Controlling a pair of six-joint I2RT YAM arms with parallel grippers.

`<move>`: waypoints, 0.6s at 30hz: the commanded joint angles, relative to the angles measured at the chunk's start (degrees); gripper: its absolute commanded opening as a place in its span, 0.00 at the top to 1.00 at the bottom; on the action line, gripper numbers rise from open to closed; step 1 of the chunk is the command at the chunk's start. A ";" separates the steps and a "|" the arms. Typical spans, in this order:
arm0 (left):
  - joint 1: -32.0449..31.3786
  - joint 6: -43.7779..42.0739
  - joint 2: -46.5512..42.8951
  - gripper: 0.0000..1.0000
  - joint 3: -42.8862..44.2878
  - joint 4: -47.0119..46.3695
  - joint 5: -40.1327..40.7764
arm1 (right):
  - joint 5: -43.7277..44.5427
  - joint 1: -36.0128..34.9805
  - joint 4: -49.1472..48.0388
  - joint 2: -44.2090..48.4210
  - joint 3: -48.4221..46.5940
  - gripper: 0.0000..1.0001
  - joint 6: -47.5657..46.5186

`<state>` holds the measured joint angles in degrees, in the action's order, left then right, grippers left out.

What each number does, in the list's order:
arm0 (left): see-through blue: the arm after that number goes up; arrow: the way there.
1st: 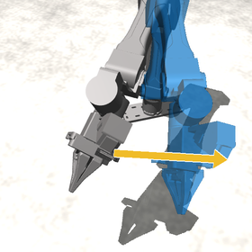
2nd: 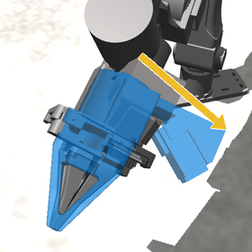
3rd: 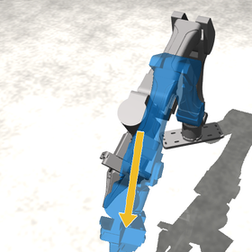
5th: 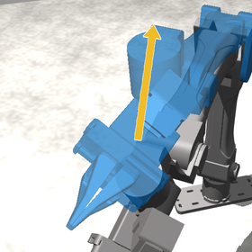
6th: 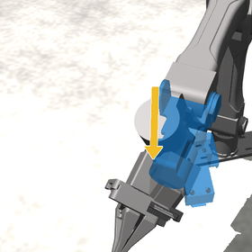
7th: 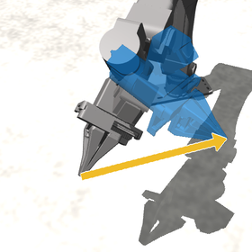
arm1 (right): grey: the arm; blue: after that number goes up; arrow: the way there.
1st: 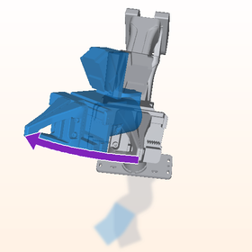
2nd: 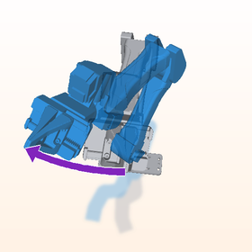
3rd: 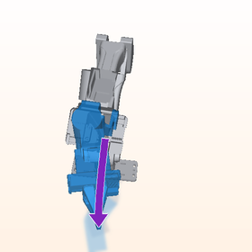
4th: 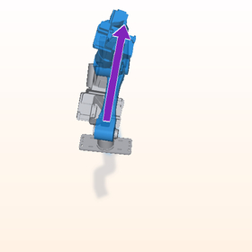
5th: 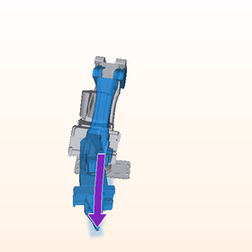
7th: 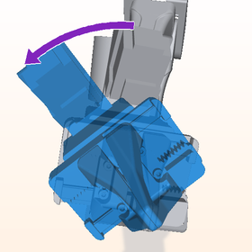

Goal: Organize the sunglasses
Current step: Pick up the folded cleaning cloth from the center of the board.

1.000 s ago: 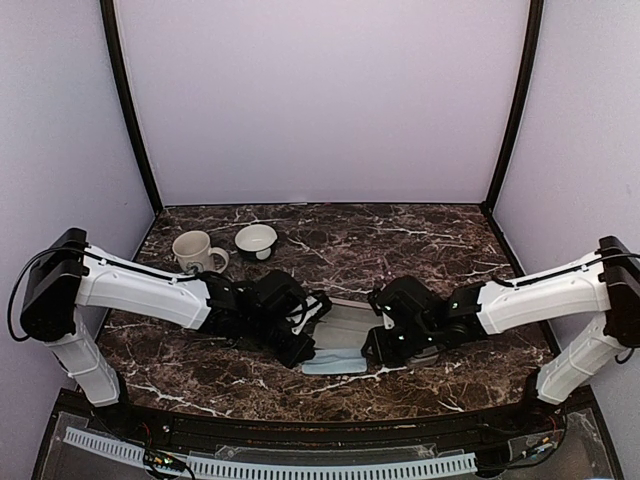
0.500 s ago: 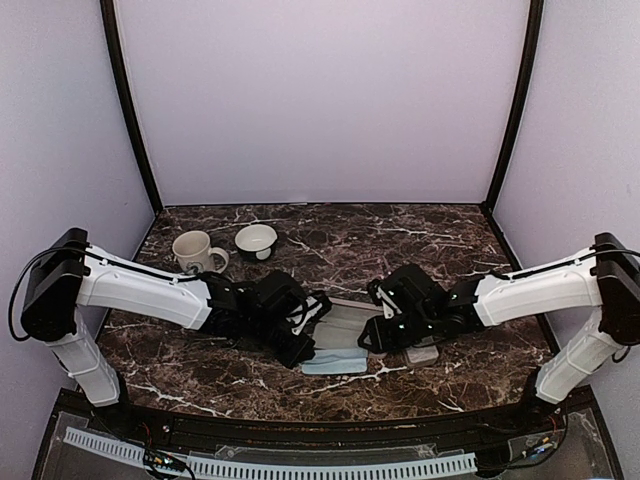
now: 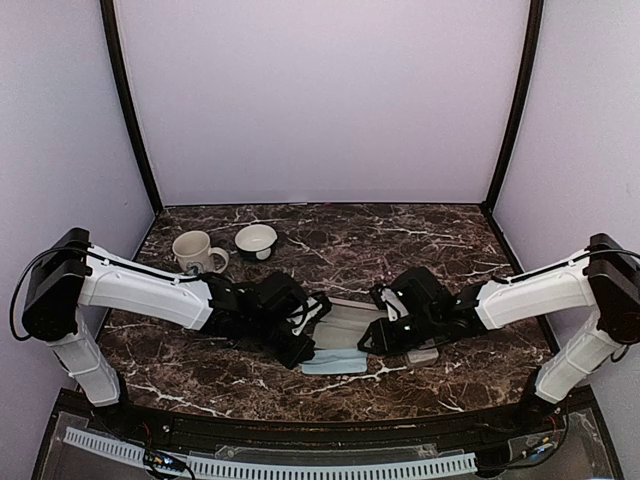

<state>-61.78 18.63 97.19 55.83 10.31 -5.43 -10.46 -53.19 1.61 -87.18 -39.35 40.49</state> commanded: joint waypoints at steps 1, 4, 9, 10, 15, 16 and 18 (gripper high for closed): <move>-0.01 0.00 -0.07 1.00 0.76 -0.17 0.19 | -2.46 0.98 -3.75 -1.10 1.19 0.61 -0.93; -0.01 0.00 -0.01 1.00 0.68 -0.20 0.25 | -3.27 1.14 -4.56 -1.59 1.38 0.62 -1.03; -0.01 0.09 -0.05 1.00 0.62 -0.26 0.20 | -4.45 1.32 -6.22 -2.02 1.90 0.65 -0.70; -0.01 0.05 -0.07 1.00 0.63 -0.21 0.24 | -4.60 1.33 -6.48 -2.03 1.93 0.65 -0.60; -0.01 0.00 -0.11 1.00 0.60 -0.19 0.23 | -4.82 1.42 -6.54 -2.19 2.07 0.68 -0.59; -0.01 0.05 -0.20 1.00 0.58 -0.20 0.24 | -4.89 1.42 -6.62 -2.16 2.13 0.68 -0.59; -0.01 0.08 -0.24 1.00 0.56 -0.28 0.33 | -5.15 1.50 -6.77 -2.37 2.23 0.70 -0.59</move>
<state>-61.78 18.63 97.30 55.86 10.24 -5.32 -14.66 -52.36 -2.87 -88.62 -37.98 40.10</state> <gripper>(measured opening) 0.009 0.313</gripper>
